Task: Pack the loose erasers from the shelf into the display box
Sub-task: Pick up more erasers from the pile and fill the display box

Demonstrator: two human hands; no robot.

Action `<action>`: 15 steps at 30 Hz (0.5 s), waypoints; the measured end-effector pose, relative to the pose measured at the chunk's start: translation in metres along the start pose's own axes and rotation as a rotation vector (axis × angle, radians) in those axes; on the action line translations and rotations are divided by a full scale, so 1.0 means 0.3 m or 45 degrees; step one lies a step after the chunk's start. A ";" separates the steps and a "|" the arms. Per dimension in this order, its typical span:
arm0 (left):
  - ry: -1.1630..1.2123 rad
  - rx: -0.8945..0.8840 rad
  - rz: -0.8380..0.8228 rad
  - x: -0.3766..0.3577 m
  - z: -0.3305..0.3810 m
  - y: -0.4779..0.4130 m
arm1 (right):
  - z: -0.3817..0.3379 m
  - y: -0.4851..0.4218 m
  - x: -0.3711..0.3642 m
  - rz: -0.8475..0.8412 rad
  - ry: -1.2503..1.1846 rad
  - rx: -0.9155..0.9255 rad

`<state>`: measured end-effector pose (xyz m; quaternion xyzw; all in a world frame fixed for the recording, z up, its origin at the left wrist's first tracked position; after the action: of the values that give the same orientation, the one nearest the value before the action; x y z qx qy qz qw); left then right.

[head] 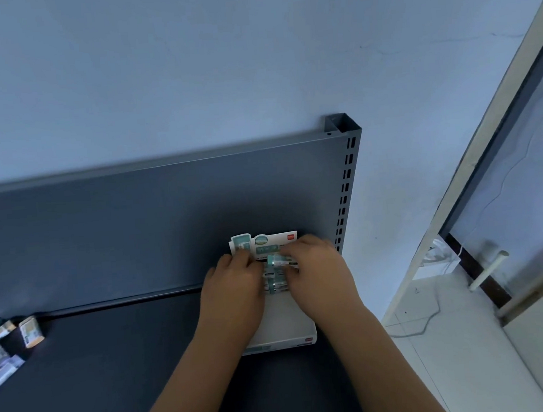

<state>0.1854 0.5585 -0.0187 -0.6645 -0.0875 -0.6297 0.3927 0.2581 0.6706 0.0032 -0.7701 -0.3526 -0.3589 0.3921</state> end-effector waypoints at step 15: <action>-0.002 0.026 0.040 0.022 -0.013 0.005 | 0.000 0.032 -0.049 0.008 0.169 -0.032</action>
<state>0.1847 0.5524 -0.0138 -0.6623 -0.0839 -0.6218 0.4093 0.2588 0.6623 -0.0123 -0.7506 -0.3189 -0.4122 0.4060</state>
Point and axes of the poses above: each hand's wrist, its own y-axis away from the middle knuckle, its own x-axis out of the back of the hand, z = x × y, the point moved 9 cm from there along -y, towards the middle knuckle, and after that the axes turned 1 degree about x, right-handed, at the moved point
